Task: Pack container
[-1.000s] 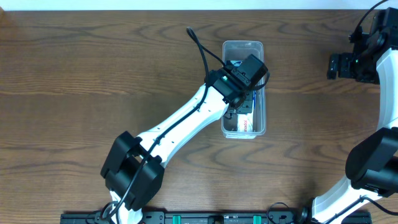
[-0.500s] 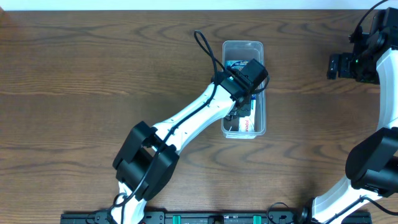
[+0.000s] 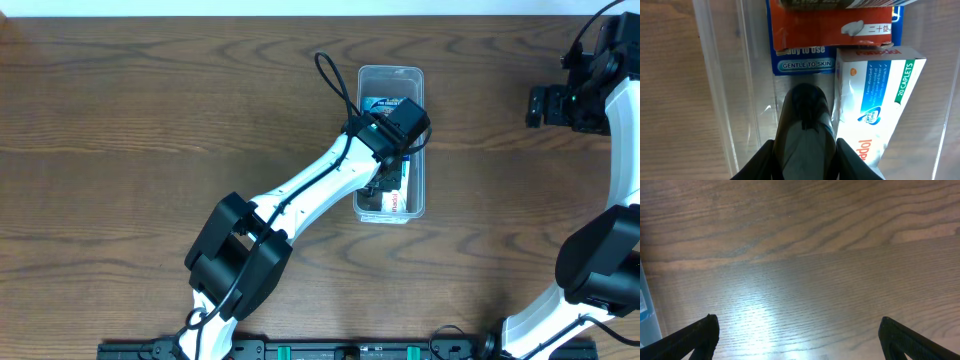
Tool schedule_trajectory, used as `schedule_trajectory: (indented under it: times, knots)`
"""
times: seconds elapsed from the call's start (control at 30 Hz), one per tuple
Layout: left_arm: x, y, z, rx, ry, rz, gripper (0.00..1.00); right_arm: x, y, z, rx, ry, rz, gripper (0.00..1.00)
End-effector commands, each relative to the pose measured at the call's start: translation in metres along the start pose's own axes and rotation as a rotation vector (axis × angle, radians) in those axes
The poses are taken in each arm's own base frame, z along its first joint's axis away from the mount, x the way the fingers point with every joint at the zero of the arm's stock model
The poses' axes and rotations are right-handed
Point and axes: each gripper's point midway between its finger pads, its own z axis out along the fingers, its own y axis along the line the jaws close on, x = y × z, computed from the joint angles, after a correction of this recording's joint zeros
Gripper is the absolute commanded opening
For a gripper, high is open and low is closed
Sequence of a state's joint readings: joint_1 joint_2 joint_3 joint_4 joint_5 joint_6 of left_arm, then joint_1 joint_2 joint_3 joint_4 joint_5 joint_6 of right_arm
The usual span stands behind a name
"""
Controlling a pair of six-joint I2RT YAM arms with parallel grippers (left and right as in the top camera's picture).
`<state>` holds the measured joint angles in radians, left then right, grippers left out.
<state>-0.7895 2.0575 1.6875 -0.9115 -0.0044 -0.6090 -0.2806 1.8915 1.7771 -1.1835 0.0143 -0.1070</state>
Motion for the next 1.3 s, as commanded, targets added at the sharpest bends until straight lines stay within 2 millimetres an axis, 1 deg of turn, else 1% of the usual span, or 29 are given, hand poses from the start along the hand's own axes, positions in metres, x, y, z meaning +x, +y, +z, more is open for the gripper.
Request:
schedule_trajectory:
  times: [0.0, 0.03, 0.43, 0.63, 0.73, 0.87, 1.0, 1.03, 1.07, 1.13, 1.2, 1.27]
  knots:
    - [-0.006, -0.002, -0.005, 0.002, -0.025, -0.012, 0.40, 0.000, -0.002, 0.003, -0.002, 0.004, -0.004, 0.99]
    - [-0.006, -0.002, -0.005, 0.002, -0.026, -0.012, 0.41, 0.000, -0.002, 0.003, -0.002, 0.004, -0.004, 0.99]
    - [-0.010, -0.006, -0.006, 0.016, -0.043, 0.021, 0.41, 0.000, -0.002, 0.003, -0.002, 0.004, -0.004, 0.99]
    - [-0.011, -0.006, -0.009, 0.021, -0.050, 0.024, 0.41, 0.000, -0.002, 0.003, -0.002, 0.004, -0.004, 0.99]
    - [-0.013, -0.007, -0.015, 0.025, -0.055, 0.027, 0.41, 0.000, -0.002, 0.003, -0.002, 0.004, -0.004, 0.99]
    - [-0.021, -0.012, -0.031, 0.041, -0.080, 0.061, 0.42, 0.000, -0.002, 0.003, -0.002, 0.004, -0.004, 0.99]
    - [-0.036, -0.022, -0.057, 0.074, -0.128, 0.094, 0.42, 0.000, -0.002, 0.003, -0.002, 0.004, -0.004, 0.99]
    - [-0.040, -0.025, -0.064, 0.083, -0.142, 0.102, 0.48, 0.000, -0.002, 0.003, -0.002, 0.004, -0.004, 0.99]
    - [-0.044, -0.027, -0.072, 0.091, -0.156, 0.109, 0.51, 0.000, -0.002, 0.003, -0.002, 0.004, -0.004, 0.99]
    - [-0.052, -0.031, -0.087, 0.107, -0.185, 0.113, 0.52, 0.000, -0.002, 0.003, -0.002, 0.004, -0.004, 0.99]
    - [-0.060, -0.029, -0.104, 0.092, -0.221, 0.107, 0.53, 0.000, -0.002, 0.003, -0.002, 0.004, -0.004, 0.99]
    - [-0.065, -0.021, -0.119, 0.054, -0.254, 0.100, 0.54, 0.000, -0.002, 0.003, -0.002, 0.004, -0.004, 0.99]
